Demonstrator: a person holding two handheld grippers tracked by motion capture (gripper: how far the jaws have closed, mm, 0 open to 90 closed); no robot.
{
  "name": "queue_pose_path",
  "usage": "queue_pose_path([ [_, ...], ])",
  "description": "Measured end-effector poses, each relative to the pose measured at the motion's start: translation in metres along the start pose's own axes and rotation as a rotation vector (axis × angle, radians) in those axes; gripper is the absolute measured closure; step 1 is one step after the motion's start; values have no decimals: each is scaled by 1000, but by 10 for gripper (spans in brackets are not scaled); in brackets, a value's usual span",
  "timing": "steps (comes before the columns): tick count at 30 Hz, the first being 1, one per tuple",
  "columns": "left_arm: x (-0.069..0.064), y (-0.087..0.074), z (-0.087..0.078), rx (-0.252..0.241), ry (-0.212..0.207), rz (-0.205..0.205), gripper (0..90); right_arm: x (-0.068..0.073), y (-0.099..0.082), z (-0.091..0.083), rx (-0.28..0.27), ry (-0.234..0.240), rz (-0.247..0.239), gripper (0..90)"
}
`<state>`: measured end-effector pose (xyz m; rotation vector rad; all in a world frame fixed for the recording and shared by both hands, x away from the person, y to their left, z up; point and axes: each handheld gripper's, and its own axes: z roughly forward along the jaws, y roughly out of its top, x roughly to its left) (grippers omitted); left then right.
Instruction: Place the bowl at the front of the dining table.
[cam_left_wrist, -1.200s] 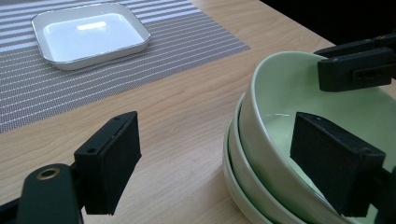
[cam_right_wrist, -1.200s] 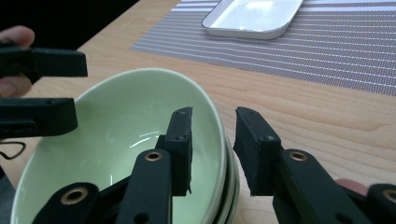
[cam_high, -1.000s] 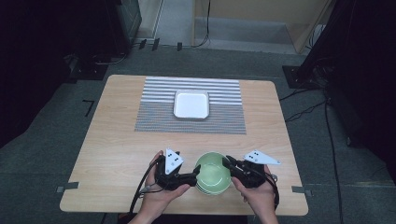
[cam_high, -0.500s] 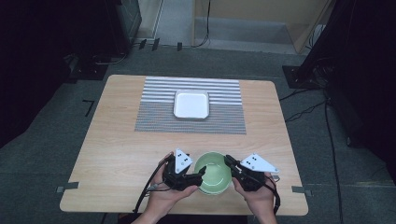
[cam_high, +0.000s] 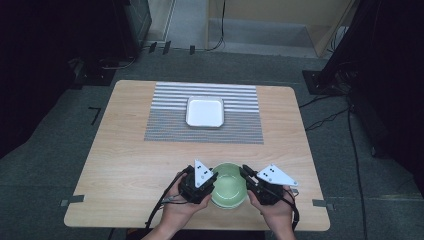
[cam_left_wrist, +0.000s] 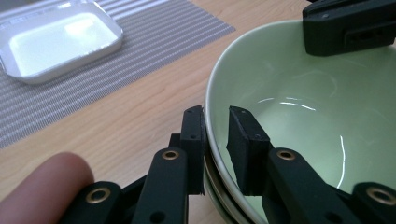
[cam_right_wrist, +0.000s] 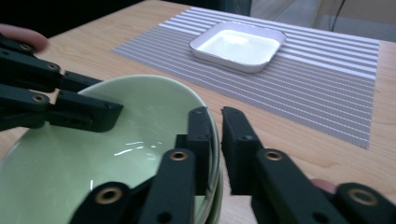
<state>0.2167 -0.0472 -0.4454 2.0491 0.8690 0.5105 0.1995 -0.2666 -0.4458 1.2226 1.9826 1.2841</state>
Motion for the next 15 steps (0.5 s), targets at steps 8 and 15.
queue_pose_path([
  [8,-1,-2,3,-19,10,49,768,1,-2,10,82,-11,38,793],
  [15,3,-5,6,1,-23,35,735,6,-3,10,50,-28,-24,835],
])
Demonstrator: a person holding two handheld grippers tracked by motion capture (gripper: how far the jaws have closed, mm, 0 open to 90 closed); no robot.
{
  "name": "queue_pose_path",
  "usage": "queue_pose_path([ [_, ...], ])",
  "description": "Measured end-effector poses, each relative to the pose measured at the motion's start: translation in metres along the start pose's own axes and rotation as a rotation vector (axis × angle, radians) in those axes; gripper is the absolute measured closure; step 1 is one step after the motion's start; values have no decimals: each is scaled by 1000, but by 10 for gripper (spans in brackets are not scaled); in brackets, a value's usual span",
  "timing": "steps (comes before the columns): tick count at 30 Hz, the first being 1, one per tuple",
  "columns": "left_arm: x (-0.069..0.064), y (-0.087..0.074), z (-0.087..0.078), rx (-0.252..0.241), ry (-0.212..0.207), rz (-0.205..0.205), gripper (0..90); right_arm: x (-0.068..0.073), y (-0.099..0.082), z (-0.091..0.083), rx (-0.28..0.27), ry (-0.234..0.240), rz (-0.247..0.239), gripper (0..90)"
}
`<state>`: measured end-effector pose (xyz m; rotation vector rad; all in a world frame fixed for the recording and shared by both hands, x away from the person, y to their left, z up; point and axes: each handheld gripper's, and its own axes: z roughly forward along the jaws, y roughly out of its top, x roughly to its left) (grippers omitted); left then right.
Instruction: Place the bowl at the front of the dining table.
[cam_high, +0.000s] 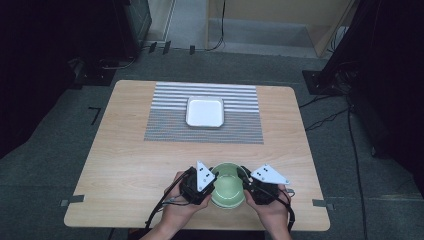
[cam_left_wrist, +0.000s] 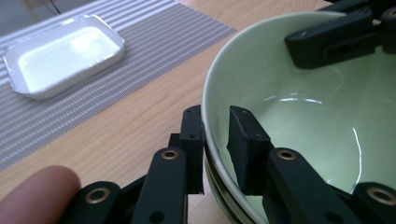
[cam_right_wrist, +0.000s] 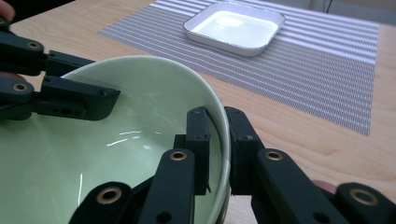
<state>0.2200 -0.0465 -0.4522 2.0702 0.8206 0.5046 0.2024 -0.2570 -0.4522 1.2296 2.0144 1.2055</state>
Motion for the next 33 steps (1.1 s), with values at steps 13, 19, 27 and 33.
queue_pose_path([
  [13,1,-3,3,4,-15,-28,772,14,-4,-13,-178,-57,-172,833],
  [19,2,-2,1,-41,-15,-73,806,15,-7,-14,-189,-68,-164,834],
  [27,2,-5,0,-113,-5,-87,833,18,-8,-17,-182,-79,-147,825],
  [33,-1,-5,-2,-136,13,-56,833,15,-9,-16,-157,-57,-64,813],
])
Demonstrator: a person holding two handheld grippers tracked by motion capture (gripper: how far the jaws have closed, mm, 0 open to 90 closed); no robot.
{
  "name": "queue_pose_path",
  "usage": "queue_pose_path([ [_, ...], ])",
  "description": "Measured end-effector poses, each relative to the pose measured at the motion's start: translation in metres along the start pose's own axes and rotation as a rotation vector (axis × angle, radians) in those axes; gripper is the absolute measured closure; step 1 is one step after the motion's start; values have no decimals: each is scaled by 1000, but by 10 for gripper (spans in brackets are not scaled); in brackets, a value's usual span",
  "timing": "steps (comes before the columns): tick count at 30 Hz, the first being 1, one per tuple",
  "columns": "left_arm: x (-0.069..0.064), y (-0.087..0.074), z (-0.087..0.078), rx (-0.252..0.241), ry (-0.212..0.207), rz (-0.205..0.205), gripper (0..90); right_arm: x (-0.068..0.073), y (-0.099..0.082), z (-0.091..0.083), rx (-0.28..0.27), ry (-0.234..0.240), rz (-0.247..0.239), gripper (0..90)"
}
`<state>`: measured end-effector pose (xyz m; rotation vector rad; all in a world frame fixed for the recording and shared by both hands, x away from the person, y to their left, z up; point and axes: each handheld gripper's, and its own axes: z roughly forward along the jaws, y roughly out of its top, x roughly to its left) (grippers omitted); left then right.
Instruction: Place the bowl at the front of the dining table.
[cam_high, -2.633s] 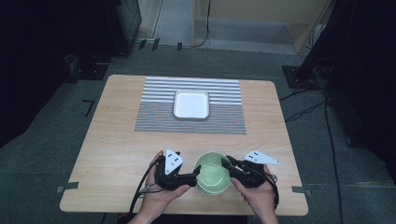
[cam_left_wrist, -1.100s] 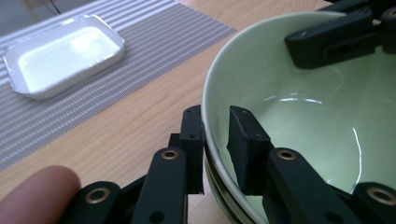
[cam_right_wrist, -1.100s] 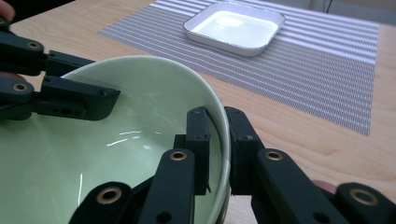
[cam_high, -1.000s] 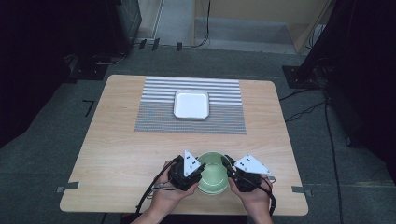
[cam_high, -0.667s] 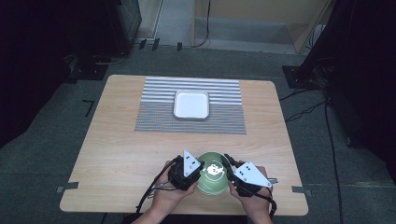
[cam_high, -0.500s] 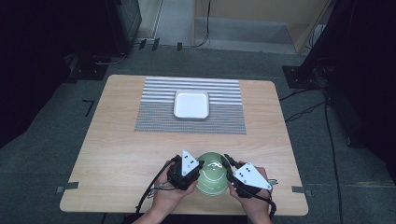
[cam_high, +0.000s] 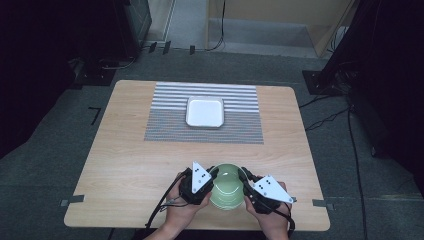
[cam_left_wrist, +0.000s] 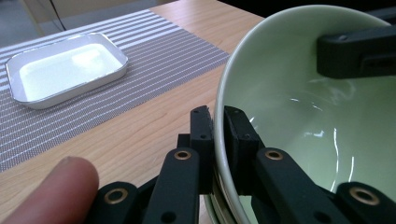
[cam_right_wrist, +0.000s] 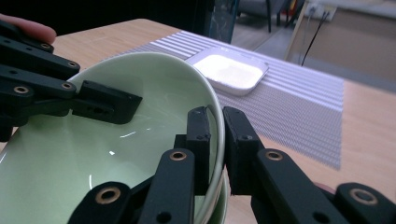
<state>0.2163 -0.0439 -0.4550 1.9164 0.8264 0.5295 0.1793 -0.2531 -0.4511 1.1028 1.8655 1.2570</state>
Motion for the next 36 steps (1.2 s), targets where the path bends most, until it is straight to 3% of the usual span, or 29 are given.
queue_pose_path([
  [2,-3,0,-2,-14,16,26,833,-1,-2,4,46,6,41,809],
  [6,-4,2,-6,-55,13,28,838,0,-2,6,70,-16,34,843],
  [8,-2,6,-6,-46,-4,18,834,-1,-2,4,38,-13,36,844],
  [9,-1,5,-6,-42,-7,9,831,2,0,2,13,-30,4,841],
  [11,0,5,-6,-31,-24,-1,813,4,0,0,-1,-40,-15,840],
  [12,-1,4,-4,-24,-32,-10,748,8,1,-2,-27,-64,-46,840],
  [13,-1,4,-4,-24,-32,-10,779,8,1,-2,-27,-64,-46,840],
  [14,-1,3,-5,-35,-1,-2,839,10,2,-5,-44,-67,-52,839],
  [16,3,5,-8,-66,-36,-39,842,8,2,-5,-48,-59,-32,837],
  [17,3,5,-9,-78,-29,-28,841,8,2,-6,-57,-52,-13,836],
  [20,2,5,-13,-120,-15,-14,839,10,4,-6,-68,-59,-20,833],
  [22,0,5,-16,-152,8,11,837,9,4,-6,-74,-52,16,821],
  [26,-4,4,-21,-208,32,38,833,8,4,-4,-53,-33,76,810],
  [28,-7,2,-23,-225,50,55,826,10,5,-3,-31,-49,62,848],
  [30,0,3,-26,-235,-8,5,803,12,8,-6,-45,-60,40,848],
  [32,2,4,-28,-243,-21,-13,763,14,9,-6,-54,-67,35,848],
  [33,5,5,-33,-257,-18,-22,625,14,11,-6,-63,-71,37,848],
  [36,9,8,-36,-240,-53,-41,369,13,12,-5,-67,-68,45,848],
])
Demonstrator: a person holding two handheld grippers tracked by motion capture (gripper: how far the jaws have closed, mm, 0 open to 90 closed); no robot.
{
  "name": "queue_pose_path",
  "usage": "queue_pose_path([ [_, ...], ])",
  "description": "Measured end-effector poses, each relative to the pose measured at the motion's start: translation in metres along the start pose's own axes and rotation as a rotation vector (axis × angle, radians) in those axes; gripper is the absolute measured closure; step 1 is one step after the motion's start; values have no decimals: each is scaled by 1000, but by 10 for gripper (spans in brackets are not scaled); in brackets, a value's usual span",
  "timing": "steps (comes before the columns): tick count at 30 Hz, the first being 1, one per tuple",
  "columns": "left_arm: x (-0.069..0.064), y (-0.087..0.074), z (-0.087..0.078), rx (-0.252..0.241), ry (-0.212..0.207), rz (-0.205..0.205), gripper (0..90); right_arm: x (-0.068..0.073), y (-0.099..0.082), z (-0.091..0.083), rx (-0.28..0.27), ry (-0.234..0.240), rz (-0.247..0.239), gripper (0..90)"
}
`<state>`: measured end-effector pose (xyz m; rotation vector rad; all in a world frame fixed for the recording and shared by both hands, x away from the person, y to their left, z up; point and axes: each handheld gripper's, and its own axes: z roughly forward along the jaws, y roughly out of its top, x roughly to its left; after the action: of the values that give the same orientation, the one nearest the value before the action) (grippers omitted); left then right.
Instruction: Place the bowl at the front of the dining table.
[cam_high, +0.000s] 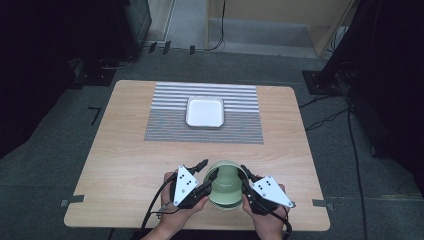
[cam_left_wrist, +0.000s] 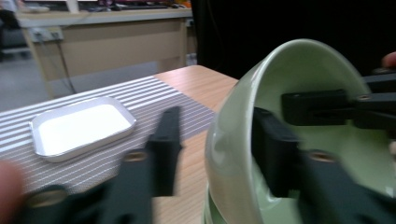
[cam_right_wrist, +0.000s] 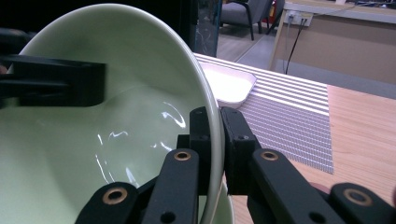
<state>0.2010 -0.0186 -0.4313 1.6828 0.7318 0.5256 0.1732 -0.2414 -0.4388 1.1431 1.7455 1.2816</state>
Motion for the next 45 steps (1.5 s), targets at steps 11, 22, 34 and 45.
queue_pose_path([
  [11,17,2,-19,69,-92,-25,7,-4,1,4,10,6,-2,847],
  [22,66,-19,-44,97,41,-63,7,-11,-1,7,15,3,24,843],
  [34,105,-40,-63,148,205,-68,8,-16,2,6,6,5,43,844],
  [45,147,-73,-68,317,395,-89,10,-21,8,5,-10,6,50,843],
])
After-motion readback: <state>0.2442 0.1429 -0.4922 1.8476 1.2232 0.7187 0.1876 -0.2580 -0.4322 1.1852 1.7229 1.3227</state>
